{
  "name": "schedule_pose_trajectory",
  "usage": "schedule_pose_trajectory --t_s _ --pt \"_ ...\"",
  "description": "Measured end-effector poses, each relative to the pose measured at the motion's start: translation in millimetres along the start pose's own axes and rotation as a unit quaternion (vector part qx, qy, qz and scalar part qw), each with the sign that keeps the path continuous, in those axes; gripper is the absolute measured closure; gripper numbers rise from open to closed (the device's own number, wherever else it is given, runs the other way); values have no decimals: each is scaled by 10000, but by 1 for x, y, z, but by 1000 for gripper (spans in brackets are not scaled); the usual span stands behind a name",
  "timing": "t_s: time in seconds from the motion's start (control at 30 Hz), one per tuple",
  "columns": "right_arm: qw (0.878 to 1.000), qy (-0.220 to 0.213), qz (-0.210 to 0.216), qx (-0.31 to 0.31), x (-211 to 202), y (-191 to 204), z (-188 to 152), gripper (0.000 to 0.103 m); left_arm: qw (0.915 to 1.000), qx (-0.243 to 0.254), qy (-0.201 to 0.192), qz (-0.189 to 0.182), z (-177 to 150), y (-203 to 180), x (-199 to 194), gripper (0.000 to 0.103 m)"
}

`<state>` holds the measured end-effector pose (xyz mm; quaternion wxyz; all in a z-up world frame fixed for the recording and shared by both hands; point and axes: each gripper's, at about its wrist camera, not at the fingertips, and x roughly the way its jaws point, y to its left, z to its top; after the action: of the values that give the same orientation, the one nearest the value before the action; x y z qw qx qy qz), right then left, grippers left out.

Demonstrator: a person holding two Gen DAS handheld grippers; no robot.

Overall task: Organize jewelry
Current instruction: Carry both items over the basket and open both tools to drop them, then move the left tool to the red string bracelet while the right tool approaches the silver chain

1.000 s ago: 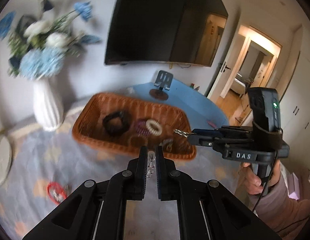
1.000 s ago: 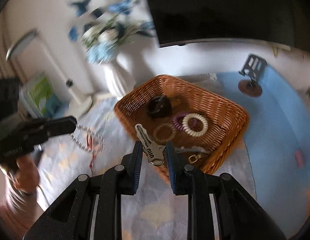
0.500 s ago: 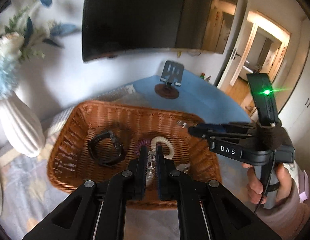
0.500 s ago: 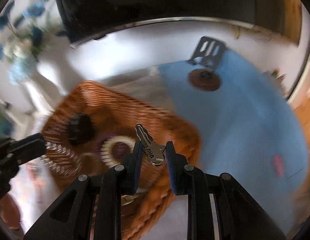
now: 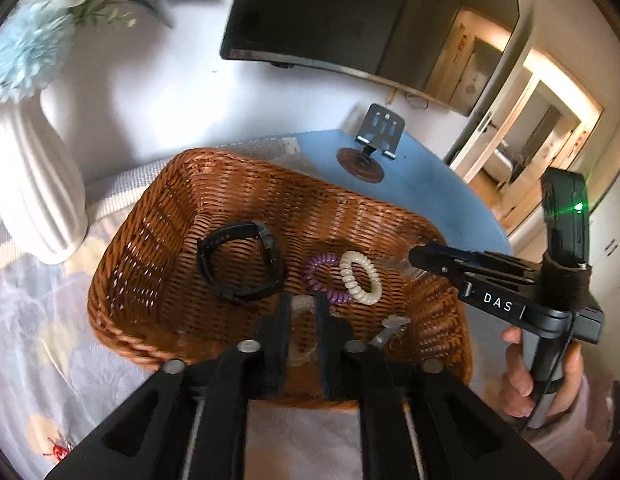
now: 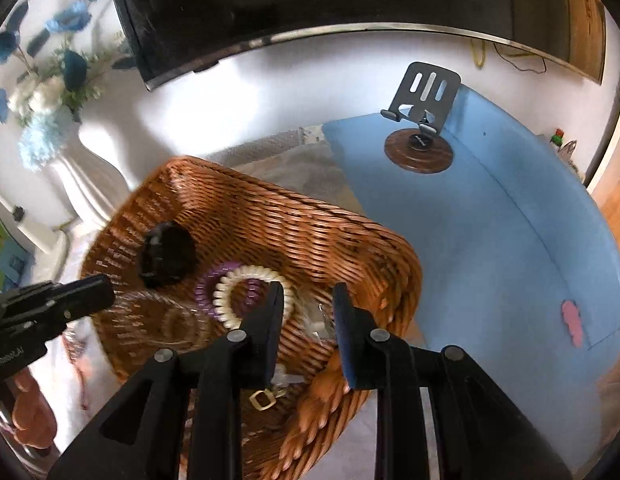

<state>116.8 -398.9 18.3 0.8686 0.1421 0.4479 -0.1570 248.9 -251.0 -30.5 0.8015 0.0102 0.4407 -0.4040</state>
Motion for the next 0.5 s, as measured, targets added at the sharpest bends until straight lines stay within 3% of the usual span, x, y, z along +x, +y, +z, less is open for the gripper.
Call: schedule_pose_trajectory --t_s 0.03,0.1,0.2,0.37,0.5 --pt "10000 -15 41 35 -4 0 0 66 10000 -6 -30 -12 -2 1 -6 74" --pt "9999 -39 77 138 -11 -2 -1 57 9999 55 -128 86 -7 0 -18 69" --pt "9990 -34 250 356 -24 -8 -4 56 9997 41 -197 158 -15 0 -39 60" --pt "9964 -78 657 535 -52 -3 -16 56 9987 6 -388 336 -35 10 -88 60" --pt "9965 -287 780 125 -84 16 -41 56 9962 -239 -612 570 -60 30 -137 60"
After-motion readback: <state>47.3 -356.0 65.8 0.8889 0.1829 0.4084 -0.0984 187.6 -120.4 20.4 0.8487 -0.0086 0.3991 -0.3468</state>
